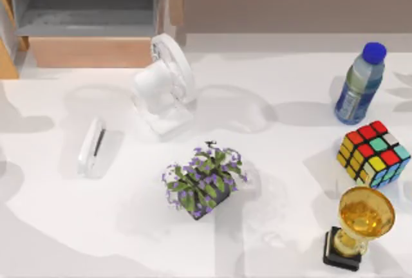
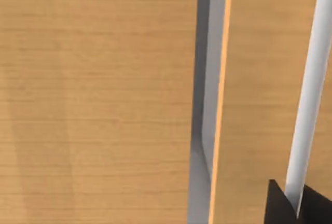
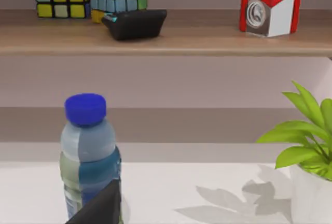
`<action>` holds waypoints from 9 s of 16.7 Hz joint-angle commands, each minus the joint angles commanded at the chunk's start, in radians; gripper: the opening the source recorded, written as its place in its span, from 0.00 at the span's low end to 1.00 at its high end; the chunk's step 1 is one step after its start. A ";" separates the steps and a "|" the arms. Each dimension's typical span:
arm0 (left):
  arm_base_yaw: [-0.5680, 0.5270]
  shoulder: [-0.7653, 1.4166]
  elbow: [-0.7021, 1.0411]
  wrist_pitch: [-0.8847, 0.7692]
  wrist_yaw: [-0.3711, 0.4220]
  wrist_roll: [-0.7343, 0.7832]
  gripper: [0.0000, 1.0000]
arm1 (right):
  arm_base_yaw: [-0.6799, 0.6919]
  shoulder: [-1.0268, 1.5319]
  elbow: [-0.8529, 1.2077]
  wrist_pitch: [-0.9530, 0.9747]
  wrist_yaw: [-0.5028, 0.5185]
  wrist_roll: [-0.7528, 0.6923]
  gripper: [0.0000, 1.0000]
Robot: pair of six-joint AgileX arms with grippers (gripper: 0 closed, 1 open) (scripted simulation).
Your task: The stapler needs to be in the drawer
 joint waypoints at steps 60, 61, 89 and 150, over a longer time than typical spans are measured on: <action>0.250 -0.195 -0.490 0.277 0.249 0.016 1.00 | 0.000 0.000 0.000 0.000 0.000 0.000 1.00; 0.257 -0.198 -0.499 0.281 0.255 0.016 1.00 | 0.000 0.000 0.000 0.000 0.000 0.000 1.00; -0.527 -0.357 0.330 -1.846 -0.150 -1.348 1.00 | 0.000 0.000 0.000 0.000 0.000 0.000 1.00; -0.733 -0.182 0.487 -2.218 -0.512 -1.661 0.00 | 0.000 0.000 0.000 0.000 0.000 0.000 1.00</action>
